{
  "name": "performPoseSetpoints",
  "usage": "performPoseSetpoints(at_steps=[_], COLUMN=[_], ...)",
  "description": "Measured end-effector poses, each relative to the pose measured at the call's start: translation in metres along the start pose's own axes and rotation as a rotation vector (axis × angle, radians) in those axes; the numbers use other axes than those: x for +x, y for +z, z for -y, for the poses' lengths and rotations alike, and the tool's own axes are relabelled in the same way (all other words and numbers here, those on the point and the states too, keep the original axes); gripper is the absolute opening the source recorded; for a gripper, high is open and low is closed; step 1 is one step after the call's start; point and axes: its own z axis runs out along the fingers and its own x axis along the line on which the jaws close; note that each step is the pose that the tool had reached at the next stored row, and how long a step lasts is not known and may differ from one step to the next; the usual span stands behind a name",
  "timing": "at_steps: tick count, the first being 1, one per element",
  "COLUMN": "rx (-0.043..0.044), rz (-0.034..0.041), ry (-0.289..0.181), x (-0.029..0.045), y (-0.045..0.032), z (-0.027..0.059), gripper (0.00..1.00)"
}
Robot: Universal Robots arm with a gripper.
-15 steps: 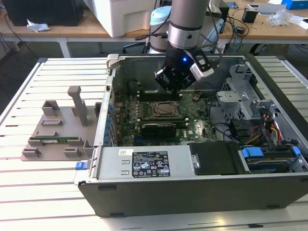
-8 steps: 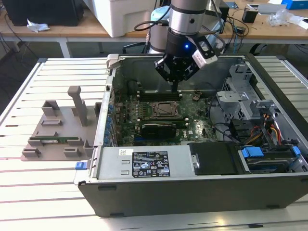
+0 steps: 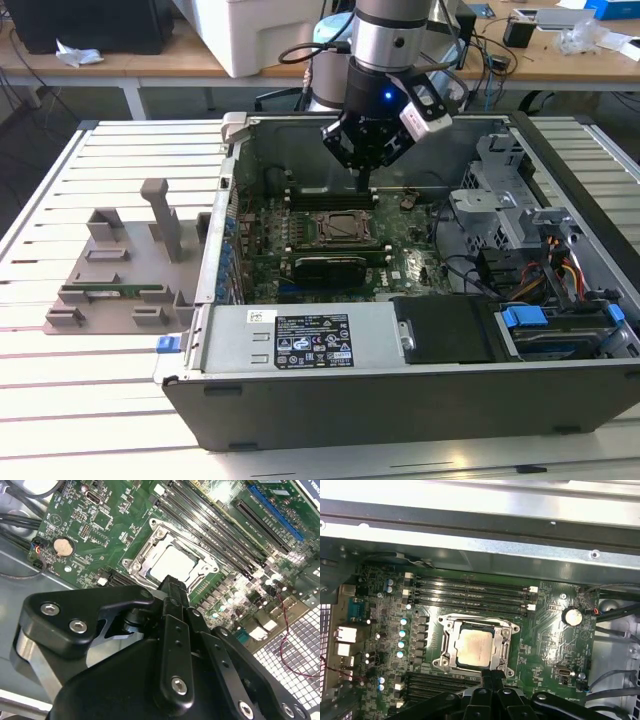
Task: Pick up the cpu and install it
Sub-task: 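Install the second cpu locking lever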
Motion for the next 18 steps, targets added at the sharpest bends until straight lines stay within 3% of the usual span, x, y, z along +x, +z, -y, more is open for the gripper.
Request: performPoseSetpoints(at_steps=[7, 9, 10, 12, 13, 14, 15, 18], rx=[-0.0002, -0.0123, -0.0292, -0.0713, -0.1136, -0.1396, -0.1439, -0.1418], rz=[0.0, 0.0012, 0.003, 0.0073, 0.0116, 0.0143, 0.0148, 0.0145], ry=[0.0, -0.001, -0.001, -0.003, -0.005, -0.007, -0.007, -0.007], x=[0.0004, 0.0009, 0.001, 0.001, 0.001, 0.001, 0.001, 0.0013], y=[-0.0002, 0.0, 0.0, 0.0, 0.0001, 0.0, 0.0001, 0.0014], z=[0.0032, 0.0084, 0.0092, 0.0093, 0.0093, 0.0093, 0.0093, 0.0102], gripper=[0.11, 0.11, 0.11, 0.11, 0.11, 0.11, 0.11, 0.11])
